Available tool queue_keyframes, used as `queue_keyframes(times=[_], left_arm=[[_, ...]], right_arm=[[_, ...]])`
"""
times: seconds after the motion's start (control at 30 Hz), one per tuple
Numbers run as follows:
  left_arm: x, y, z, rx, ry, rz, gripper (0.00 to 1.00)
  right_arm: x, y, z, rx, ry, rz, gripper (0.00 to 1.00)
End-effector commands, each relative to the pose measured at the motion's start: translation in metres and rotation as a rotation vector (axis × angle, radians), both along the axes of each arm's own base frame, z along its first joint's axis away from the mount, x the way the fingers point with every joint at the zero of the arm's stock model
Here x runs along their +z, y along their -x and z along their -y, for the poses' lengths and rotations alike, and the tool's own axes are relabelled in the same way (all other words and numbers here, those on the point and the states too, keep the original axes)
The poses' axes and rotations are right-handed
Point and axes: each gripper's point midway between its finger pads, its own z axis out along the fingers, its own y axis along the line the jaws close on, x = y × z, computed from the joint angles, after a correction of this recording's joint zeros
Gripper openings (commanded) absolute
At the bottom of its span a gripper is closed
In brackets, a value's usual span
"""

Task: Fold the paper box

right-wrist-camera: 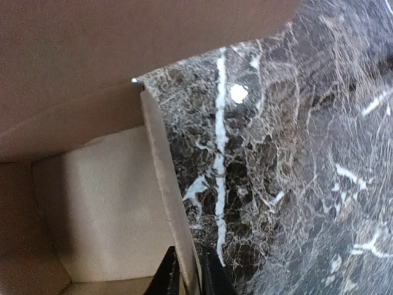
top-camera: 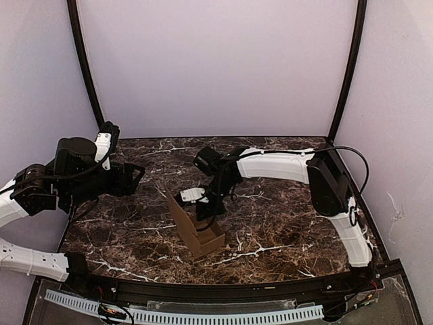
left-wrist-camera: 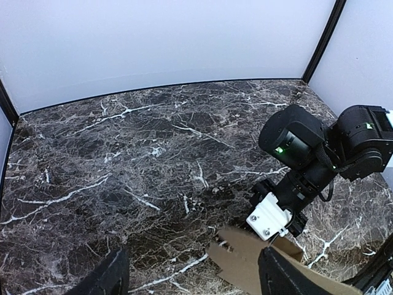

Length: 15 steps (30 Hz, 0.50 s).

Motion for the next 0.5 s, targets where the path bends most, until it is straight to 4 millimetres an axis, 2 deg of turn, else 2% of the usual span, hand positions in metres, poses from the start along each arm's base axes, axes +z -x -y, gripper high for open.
queue_keyframes(times=[0.0, 0.17, 0.27, 0.33, 0.37, 0.47], left_arm=[[-0.003, -0.001, -0.001, 0.002, -0.03, 0.007, 0.73], [-0.002, -0.013, 0.006, 0.026, -0.079, 0.032, 0.73], [-0.003, -0.021, 0.016, 0.022, -0.112, 0.047, 0.73], [-0.005, -0.026, 0.03, -0.009, -0.128, 0.054, 0.74], [-0.008, -0.029, 0.044, -0.048, -0.122, 0.049, 0.74], [-0.011, -0.03, 0.075, -0.166, -0.136, 0.05, 0.76]], right_arm=[[0.015, -0.015, 0.009, -0.098, 0.026, 0.035, 0.07], [0.023, -0.038, 0.041, -0.339, 0.024, 0.031, 0.0], [0.017, -0.071, 0.082, -0.622, 0.052, 0.042, 0.0], [0.013, -0.089, 0.115, -0.797, 0.074, 0.039, 0.0], [0.011, -0.097, 0.131, -0.88, 0.086, 0.025, 0.0], [0.007, -0.106, 0.168, -1.033, 0.108, 0.009, 0.0]])
